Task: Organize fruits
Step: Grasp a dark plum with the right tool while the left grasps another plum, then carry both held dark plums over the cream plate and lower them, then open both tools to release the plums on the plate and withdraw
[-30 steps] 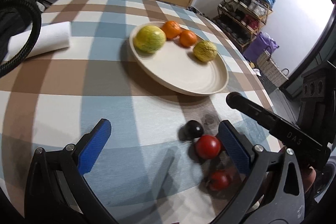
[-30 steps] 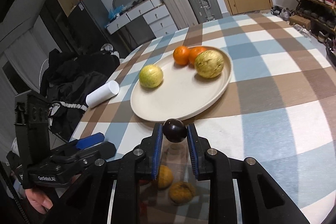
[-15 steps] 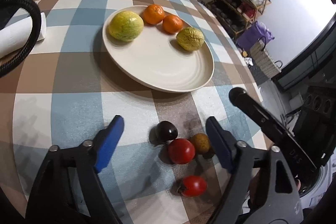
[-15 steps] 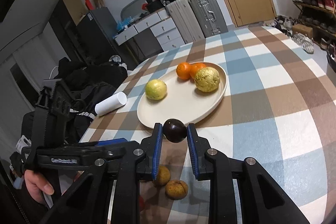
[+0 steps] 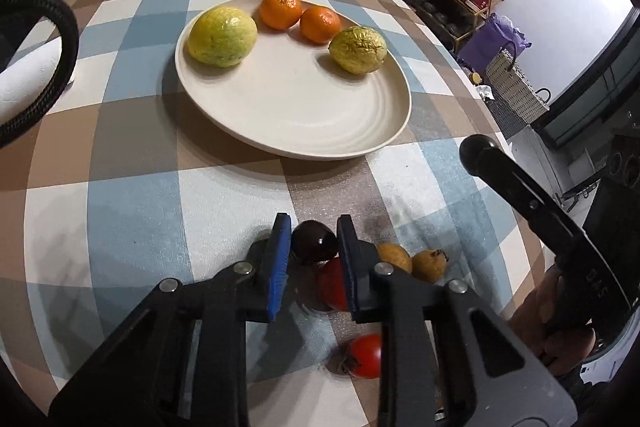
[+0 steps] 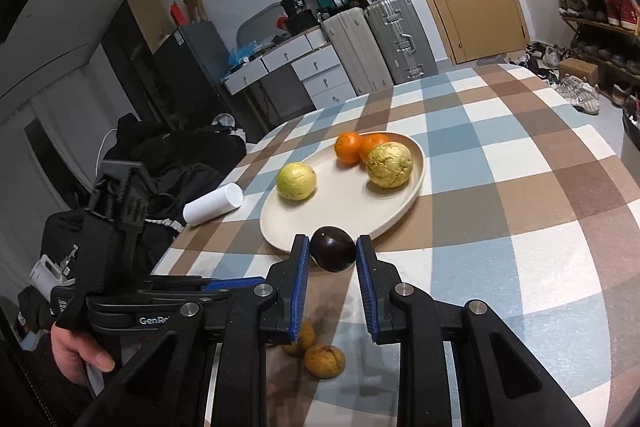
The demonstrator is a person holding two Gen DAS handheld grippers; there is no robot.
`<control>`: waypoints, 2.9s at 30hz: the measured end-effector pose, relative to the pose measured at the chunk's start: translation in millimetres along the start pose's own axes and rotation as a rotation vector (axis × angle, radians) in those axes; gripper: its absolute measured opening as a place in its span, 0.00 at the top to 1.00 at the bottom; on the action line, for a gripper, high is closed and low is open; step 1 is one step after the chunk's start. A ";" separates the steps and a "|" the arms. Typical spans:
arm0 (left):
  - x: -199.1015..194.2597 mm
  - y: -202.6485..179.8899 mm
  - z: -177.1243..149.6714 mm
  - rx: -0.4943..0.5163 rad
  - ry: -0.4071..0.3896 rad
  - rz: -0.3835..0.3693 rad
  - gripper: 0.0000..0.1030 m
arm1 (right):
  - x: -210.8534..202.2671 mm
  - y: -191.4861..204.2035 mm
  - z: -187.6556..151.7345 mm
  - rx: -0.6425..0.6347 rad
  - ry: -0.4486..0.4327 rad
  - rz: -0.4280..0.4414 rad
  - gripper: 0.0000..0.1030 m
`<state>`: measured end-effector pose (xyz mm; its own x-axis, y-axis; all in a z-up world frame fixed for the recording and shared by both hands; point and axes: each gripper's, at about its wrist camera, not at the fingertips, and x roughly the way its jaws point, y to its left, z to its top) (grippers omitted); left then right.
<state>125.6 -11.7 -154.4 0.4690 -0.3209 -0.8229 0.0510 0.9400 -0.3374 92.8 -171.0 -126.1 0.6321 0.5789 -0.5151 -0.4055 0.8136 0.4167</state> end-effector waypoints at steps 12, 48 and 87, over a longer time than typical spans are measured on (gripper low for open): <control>0.6 13.3 0.6 -0.035 0.014 -0.093 0.80 | -0.5 -0.7 -0.1 -0.001 0.007 -0.002 0.76; -27.6 53.5 154.5 -0.038 -0.152 -0.192 0.80 | 105.8 6.5 78.5 -0.030 0.159 0.018 0.76; -9.2 64.6 175.0 -0.075 -0.191 -0.138 0.42 | 120.1 9.3 103.2 0.037 0.144 -0.084 0.22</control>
<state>278.9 72.4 -88.7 0.6209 -0.4110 -0.6675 0.0640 0.8753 -0.4793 233.0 -99.6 -106.8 0.5607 0.5127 -0.6502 -0.3289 0.8585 0.3934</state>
